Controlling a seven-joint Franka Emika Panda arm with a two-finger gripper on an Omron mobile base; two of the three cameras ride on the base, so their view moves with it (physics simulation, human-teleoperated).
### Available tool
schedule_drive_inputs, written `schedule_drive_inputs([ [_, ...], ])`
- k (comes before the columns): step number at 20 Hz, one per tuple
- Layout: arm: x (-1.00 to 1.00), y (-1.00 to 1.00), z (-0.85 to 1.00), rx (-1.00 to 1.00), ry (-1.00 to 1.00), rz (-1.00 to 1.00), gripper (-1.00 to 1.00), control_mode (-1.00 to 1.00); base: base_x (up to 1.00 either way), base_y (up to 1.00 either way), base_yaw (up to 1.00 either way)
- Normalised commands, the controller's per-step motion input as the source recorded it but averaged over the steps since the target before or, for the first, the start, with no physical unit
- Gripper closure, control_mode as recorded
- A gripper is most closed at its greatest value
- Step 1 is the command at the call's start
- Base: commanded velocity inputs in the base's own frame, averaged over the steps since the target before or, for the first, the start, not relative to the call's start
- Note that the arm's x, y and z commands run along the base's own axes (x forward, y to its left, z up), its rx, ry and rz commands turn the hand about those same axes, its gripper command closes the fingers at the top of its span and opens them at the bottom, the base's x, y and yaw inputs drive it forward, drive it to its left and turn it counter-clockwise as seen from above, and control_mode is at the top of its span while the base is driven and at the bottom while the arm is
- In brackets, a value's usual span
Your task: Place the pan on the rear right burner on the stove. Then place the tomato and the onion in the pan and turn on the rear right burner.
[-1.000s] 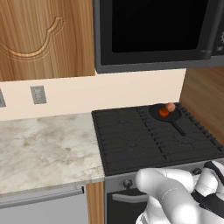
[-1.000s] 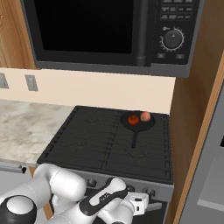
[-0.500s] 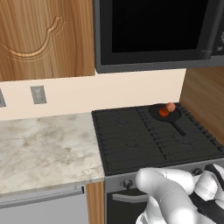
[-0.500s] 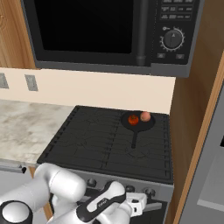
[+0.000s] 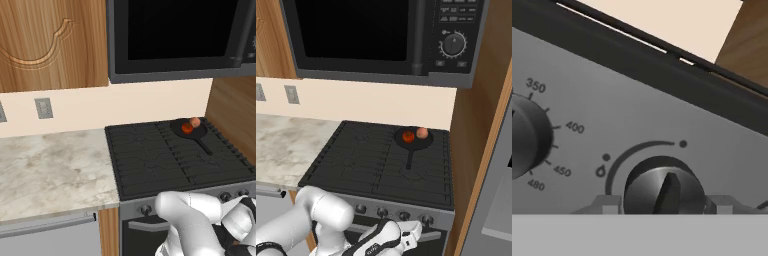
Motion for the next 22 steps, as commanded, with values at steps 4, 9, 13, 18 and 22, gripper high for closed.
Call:
schedule_drive_inputs([
  [4, -0.14, -0.01, 0.0, -0.14, -0.07, 0.0, 1.0, -1.0, 0.0, 0.0, 0.0],
  [9, -0.17, -0.1, 0.04, -0.15, -0.04, 0.0, 1.0, -1.0, 0.0, 0.0, 0.0],
  [13, -0.23, -0.12, 0.02, -0.16, 0.0, -0.01, 1.0, -1.0, 0.0, 0.0, 0.0],
  [18, -0.24, -0.1, 0.0, -0.16, 0.0, -0.04, 1.0, -1.0, 0.0, 0.0, 0.0],
  [22, -0.19, -0.15, 0.0, -0.17, 0.0, -0.08, 1.0, -1.0, 0.0, 0.0, 0.0],
])
